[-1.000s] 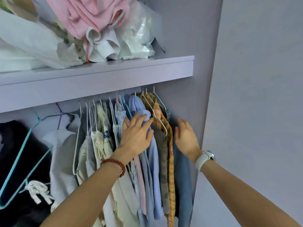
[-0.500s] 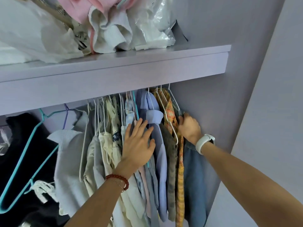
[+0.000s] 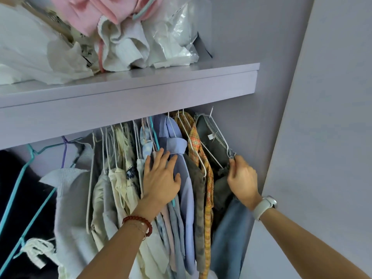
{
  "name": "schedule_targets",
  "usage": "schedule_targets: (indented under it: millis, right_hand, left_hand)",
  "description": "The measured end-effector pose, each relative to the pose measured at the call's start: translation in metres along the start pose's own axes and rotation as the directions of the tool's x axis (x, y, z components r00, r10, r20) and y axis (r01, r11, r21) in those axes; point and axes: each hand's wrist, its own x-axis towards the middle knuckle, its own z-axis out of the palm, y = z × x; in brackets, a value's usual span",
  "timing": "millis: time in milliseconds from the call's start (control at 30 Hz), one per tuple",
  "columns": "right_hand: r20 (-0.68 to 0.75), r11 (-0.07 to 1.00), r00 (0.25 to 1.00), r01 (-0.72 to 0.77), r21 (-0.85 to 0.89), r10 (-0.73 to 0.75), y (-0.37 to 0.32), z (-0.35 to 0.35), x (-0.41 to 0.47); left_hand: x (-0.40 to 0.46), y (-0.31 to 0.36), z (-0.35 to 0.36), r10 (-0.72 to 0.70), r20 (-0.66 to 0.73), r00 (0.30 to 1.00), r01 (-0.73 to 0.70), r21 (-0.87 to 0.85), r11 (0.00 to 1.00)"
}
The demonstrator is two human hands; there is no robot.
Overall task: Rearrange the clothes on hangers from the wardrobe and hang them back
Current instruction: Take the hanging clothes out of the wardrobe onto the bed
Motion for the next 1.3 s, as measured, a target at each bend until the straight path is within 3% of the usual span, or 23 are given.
schedule_targets:
  millis: [133,267,467,567,733,933,1100,1300]
  right_hand:
    - [-0.094,0.997,0.993,0.068,0.021,-0.066,0.023,-0.015,-0.042]
    - [-0.107,0.987,0.984,0.134,-0.085,-0.143,0.044,-0.05,-0.074]
    - [-0.094,0.934,0.963,0.218,-0.282,-0.253,0.07,-0.12,-0.119]
    - [-0.095,0.9,0.966,0.186,-0.394,-0.241,0.076,-0.159,-0.142]
    - [-0.172,0.882,0.985,-0.058,-0.468,-0.026,0.084,-0.224,-0.21]
    - [-0.275,0.777,0.936,-0.337,-0.532,0.217,0.068,-0.267,-0.327]
    - [-0.28,0.687,0.794,-0.608,-0.398,0.54,0.024,-0.3,-0.438]
    - [-0.459,0.454,0.549,-0.836,-0.309,0.698,-0.03,-0.365,-0.539]
  left_hand:
    - [0.01,0.019,-0.01,-0.003,-0.034,0.999,-0.001,-0.094,0.996]
    - [0.027,0.045,-0.01,0.108,-0.194,0.975,-0.154,-0.241,0.958]
    - [0.041,0.099,0.002,0.307,-0.079,0.948,-0.317,-0.282,0.906]
    - [0.032,0.116,0.004,0.422,-0.161,0.892,-0.452,-0.345,0.823]
    - [-0.024,0.142,-0.008,0.629,-0.247,0.737,-0.658,-0.476,0.584]
    - [-0.122,0.186,-0.011,0.657,-0.196,0.728,-0.55,-0.74,0.388]
    - [-0.193,0.239,-0.005,0.783,-0.112,0.612,-0.525,-0.798,0.297]
    - [-0.293,0.326,-0.015,0.942,-0.079,0.327,-0.537,-0.836,0.116]
